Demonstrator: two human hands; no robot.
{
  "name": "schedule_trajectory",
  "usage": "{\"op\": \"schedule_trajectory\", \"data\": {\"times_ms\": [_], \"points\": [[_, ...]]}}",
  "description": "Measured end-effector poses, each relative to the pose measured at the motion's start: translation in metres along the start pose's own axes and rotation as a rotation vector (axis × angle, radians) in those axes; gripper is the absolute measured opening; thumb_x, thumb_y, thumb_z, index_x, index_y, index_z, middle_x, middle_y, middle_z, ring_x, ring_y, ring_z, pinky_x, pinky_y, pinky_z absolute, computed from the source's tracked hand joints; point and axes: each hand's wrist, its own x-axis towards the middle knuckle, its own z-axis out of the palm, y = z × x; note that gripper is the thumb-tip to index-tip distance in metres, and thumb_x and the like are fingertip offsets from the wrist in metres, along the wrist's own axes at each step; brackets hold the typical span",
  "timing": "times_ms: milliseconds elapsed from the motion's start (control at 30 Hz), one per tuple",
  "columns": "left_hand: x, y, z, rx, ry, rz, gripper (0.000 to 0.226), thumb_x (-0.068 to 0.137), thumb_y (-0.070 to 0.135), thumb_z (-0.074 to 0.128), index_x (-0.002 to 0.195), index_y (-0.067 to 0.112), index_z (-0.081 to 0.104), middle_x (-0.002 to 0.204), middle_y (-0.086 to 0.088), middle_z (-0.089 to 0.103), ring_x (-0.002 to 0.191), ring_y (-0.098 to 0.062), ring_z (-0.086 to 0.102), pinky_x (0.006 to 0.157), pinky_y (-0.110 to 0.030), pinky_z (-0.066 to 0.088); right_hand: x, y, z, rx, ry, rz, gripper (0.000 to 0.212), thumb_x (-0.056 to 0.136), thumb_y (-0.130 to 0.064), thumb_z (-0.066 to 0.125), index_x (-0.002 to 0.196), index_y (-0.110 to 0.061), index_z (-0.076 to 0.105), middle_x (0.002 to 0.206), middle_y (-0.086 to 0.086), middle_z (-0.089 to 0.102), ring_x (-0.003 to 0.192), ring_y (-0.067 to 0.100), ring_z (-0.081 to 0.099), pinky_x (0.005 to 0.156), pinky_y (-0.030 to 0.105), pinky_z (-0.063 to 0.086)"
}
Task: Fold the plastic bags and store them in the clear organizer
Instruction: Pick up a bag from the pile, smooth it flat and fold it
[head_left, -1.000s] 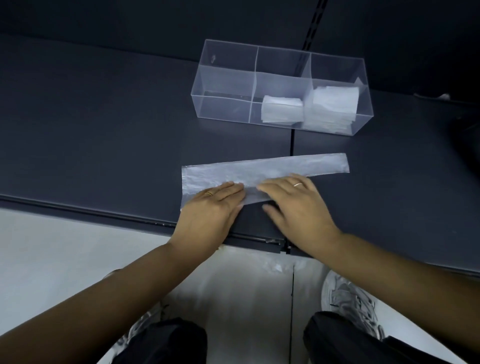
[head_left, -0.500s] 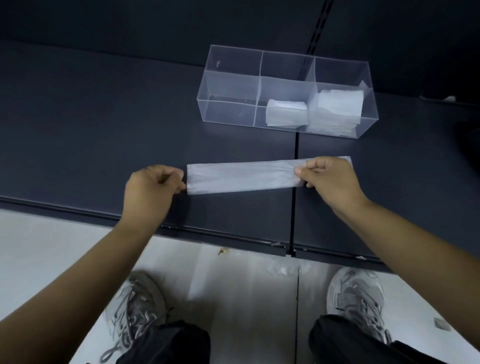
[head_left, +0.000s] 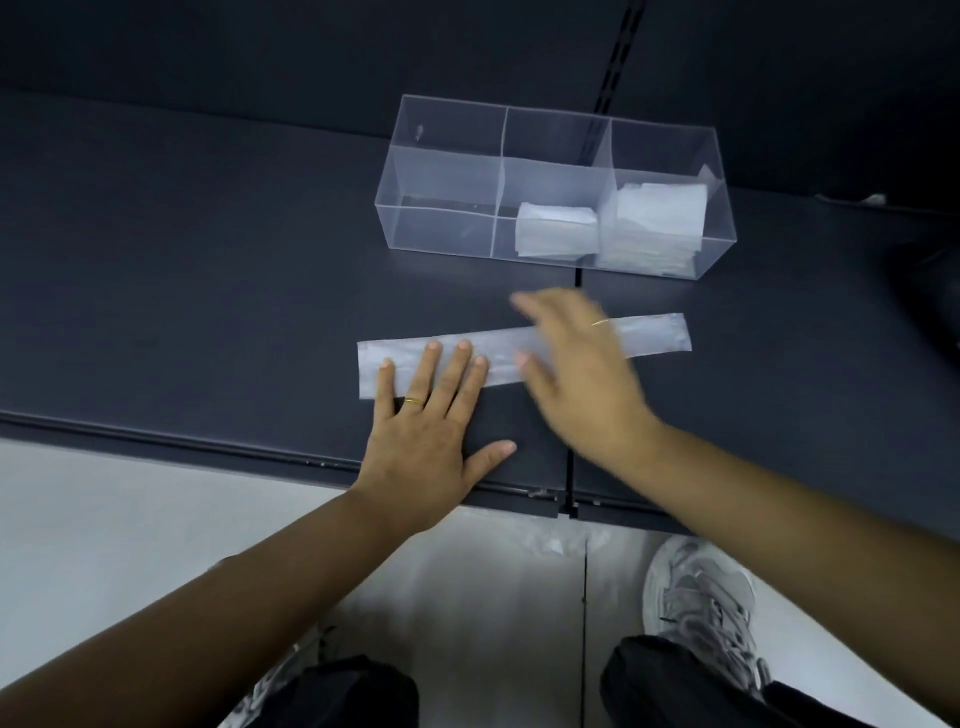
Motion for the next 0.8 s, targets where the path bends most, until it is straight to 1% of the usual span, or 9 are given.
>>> {"op": "schedule_trajectory", "data": {"times_ms": [100,167,267,367,433,500,567,700,800], "points": [[0.0,-0.001,0.0,-0.01,0.011,0.026,0.083,0.088,0.07,0.002,0.153,0.02,0.006,0.161,-0.001,0.004,0.148,-0.026,0.001,0.115,-0.061,0.007,-0.016,-0.001,0.017,-0.138,-0.382,-0.124,0.063,0.101,-0.044,0.03,0.153,-0.013,0.011,0.161,0.001,0.006,0.148,0.014,0.0,0.12,0.034,0.0],[-0.001,-0.002,-0.001,-0.019,0.013,0.037,0.082,0.089,0.069,0.008,0.153,0.019,0.016,0.16,-0.003,0.013,0.147,-0.028,0.008,0.112,-0.065,0.012,-0.024,0.021,0.015,-0.308,-0.451,-0.105,0.074,0.094,-0.058,0.013,0.153,-0.016,-0.004,0.161,-0.003,-0.011,0.146,0.011,-0.016,0.119,0.035,-0.008],[-0.001,-0.002,-0.001,-0.014,-0.014,0.031,0.083,0.088,0.071,0.004,0.153,0.021,0.015,0.16,-0.002,0.013,0.148,-0.028,0.008,0.111,-0.067,0.011,-0.029,0.063,-0.006,-0.36,-0.449,0.016,0.082,0.084,-0.066,0.0,0.152,-0.02,-0.011,0.158,-0.005,-0.019,0.145,0.01,-0.02,0.119,0.034,-0.01],[0.0,-0.002,0.0,-0.006,-0.002,0.015,0.082,0.087,0.072,-0.003,0.153,0.024,0.008,0.161,0.0,0.009,0.148,-0.027,0.004,0.11,-0.068,0.009,-0.031,0.1,-0.03,-0.342,-0.408,0.174,0.071,0.095,-0.055,0.015,0.153,-0.019,-0.003,0.16,-0.004,-0.011,0.146,0.009,-0.012,0.119,0.031,-0.008],[0.0,-0.001,0.0,-0.002,0.005,0.016,0.081,0.086,0.072,-0.004,0.153,0.025,0.008,0.161,0.0,0.009,0.148,-0.027,0.004,0.11,-0.069,0.009,-0.026,0.113,-0.04,-0.214,-0.284,0.233,0.058,0.1,-0.039,0.032,0.152,-0.015,0.02,0.161,0.0,0.012,0.148,0.015,0.007,0.118,0.031,0.003],[-0.001,-0.001,-0.002,-0.004,0.004,0.02,0.081,0.087,0.071,-0.001,0.153,0.025,0.011,0.161,-0.001,0.011,0.148,-0.028,0.006,0.109,-0.069,0.011,-0.013,0.118,-0.047,-0.117,-0.149,0.262,0.044,0.098,-0.027,0.048,0.14,-0.013,0.044,0.148,0.004,0.037,0.136,0.023,0.03,0.11,0.034,0.02],[0.0,-0.001,-0.003,-0.007,-0.005,0.024,0.081,0.088,0.071,0.0,0.153,0.025,0.012,0.161,-0.001,0.011,0.148,-0.029,0.007,0.109,-0.07,0.012,0.0,0.118,-0.05,-0.126,-0.119,0.271,0.031,0.092,-0.023,0.059,0.122,-0.015,0.057,0.127,0.003,0.049,0.12,0.024,0.04,0.099,0.034,0.027],[0.003,-0.008,-0.003,-0.008,0.003,0.058,0.082,0.087,0.073,0.002,0.153,0.025,0.012,0.161,0.0,0.009,0.148,-0.027,0.003,0.109,-0.069,0.01,0.005,0.114,-0.052,-0.136,-0.176,0.217,0.004,0.09,-0.017,0.063,0.09,-0.013,0.063,0.109,0.0,0.05,0.105,0.019,0.043,0.094,0.029,0.031],[0.011,-0.02,-0.007,-0.023,0.022,0.144,0.082,0.088,0.072,0.007,0.151,0.023,0.025,0.16,0.002,0.015,0.148,-0.026,0.007,0.11,-0.069,0.009,-0.012,0.109,-0.063,0.0,-0.2,0.279,0.011,0.09,-0.017,0.061,0.08,-0.019,0.058,0.091,-0.005,0.055,0.085,0.013,0.051,0.077,0.023,0.04]]}}
